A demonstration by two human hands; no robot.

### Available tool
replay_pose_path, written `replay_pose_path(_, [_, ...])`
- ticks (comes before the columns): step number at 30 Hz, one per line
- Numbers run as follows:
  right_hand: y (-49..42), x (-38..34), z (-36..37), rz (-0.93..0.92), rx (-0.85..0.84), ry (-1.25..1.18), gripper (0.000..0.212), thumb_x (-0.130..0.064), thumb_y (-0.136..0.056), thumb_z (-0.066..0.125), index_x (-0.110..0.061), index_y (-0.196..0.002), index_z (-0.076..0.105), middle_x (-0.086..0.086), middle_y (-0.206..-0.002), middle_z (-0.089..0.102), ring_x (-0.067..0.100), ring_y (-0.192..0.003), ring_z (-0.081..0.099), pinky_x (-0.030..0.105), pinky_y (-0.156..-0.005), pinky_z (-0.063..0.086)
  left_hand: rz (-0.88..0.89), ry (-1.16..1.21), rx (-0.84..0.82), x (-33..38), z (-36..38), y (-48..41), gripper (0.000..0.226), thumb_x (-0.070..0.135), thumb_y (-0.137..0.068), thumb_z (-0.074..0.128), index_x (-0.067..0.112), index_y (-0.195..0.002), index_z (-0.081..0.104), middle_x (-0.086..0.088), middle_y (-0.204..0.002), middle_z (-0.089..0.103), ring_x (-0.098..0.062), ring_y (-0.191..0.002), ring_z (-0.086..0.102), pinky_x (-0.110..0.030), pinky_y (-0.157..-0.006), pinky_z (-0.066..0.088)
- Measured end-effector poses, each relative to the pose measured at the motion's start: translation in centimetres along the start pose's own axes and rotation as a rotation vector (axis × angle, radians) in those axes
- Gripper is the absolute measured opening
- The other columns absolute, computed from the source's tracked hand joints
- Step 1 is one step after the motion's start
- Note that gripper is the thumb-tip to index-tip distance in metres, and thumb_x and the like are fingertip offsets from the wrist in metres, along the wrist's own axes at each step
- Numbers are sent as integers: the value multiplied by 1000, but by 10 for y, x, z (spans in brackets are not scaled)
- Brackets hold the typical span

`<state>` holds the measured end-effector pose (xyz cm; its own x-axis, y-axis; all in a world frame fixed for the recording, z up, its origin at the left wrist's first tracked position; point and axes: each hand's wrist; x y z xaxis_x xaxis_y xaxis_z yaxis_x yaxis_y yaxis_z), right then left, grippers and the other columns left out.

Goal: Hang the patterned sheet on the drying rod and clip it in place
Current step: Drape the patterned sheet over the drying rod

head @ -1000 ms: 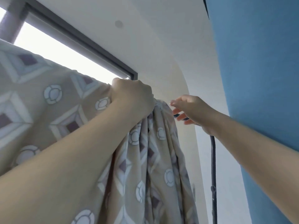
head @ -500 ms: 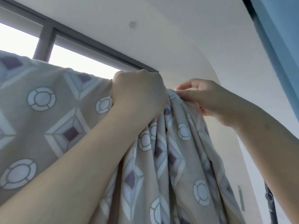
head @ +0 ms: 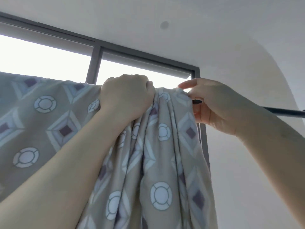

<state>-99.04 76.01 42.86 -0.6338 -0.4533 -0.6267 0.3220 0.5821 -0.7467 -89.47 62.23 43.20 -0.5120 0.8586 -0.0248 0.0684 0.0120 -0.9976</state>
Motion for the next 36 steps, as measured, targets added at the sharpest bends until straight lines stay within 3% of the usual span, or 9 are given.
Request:
replay_pose_path(5, [8, 2, 1, 57, -50, 34, 18, -18, -93, 51, -14, -110, 51, 6, -95, 56, 17, -79, 57, 25, -61, 52, -21, 24, -1, 10, -11, 4, 39, 28, -97, 29, 8, -78, 57, -1, -65, 49, -22, -65, 47, -30, -70, 25])
replay_pose_path(9, [14, -10, -4, 213, -67, -143, 20, -36, -90, 56, -17, -92, 59, 4, -78, 60, 18, -63, 59, 23, -55, 53, -27, 24, -26, 12, -23, 7, 39, 28, -98, 29, 9, -73, 52, -1, -66, 52, -24, -70, 51, -29, -70, 26])
replay_pose_path(13, [12, -23, -11, 242, -93, -55, 16, -26, -88, 59, -12, -96, 60, 8, -77, 63, 19, -58, 61, 26, -49, 53, -22, 17, -53, 12, -32, 7, 37, 31, -98, 29, 12, -78, 54, 1, -73, 54, -22, -75, 51, -31, -72, 28])
replay_pose_path(17, [6, -33, -27, 145, 97, 40, 17, -9, -87, 62, -14, -103, 59, 8, -87, 63, 17, -63, 62, 26, -52, 55, -40, 13, -106, 9, -41, 6, 39, 35, -98, 29, 17, -69, 48, 3, -68, 51, -21, -74, 50, -31, -71, 29])
replay_pose_path(21, [0, -25, -57, 44, 331, 302, 14, -8, -86, 64, -19, -93, 58, 11, -102, 59, 25, -82, 64, 39, -76, 57, -44, -4, -162, 8, -47, 7, 43, 39, -98, 29, 23, -58, 35, 5, -62, 46, -20, -70, 47, -35, -80, 36])
replay_pose_path(26, [3, -22, -79, 76, 450, 307, 17, -5, -84, 63, -20, -79, 56, 15, -103, 64, 26, -87, 62, 38, -85, 53, -23, -118, -231, 17, -44, 6, 41, 45, -97, 23, 22, -70, 43, 2, -77, 52, -18, -81, 45, -40, -93, 32])
replay_pose_path(29, [9, -28, -74, 75, 362, 366, 7, -19, -87, 61, -14, -87, 58, 11, -98, 62, 23, -85, 60, 33, -80, 51, -4, -138, -326, 30, -43, 0, 38, 42, -98, 22, 23, -86, 52, 1, -88, 57, -18, -84, 47, -43, -96, 30])
replay_pose_path(32, [16, -32, -63, 90, 130, 627, 36, -41, -83, 66, -14, -106, 58, 1, -98, 57, 21, -94, 56, 32, -80, 47, -5, -61, -335, 41, -33, -5, 39, 34, -99, 27, 19, -101, 63, 0, -98, 66, -21, -89, 56, -42, -96, 29])
replay_pose_path(36, [17, -37, -59, -48, 146, 817, 31, -28, -79, 72, -7, -101, 68, 3, -95, 62, 19, -93, 58, 32, -85, 49, -9, 1, -268, 63, -21, -11, 23, 15, -95, 40, 15, -93, 63, -4, -88, 63, -24, -83, 57, -33, -76, 32])
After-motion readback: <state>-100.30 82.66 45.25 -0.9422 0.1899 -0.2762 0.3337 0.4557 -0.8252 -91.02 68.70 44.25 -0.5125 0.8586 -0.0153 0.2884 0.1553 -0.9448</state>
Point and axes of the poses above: each hand's wrist, its own y-axis away from the middle knuckle, its own z-axis out of the palm, x = y × z
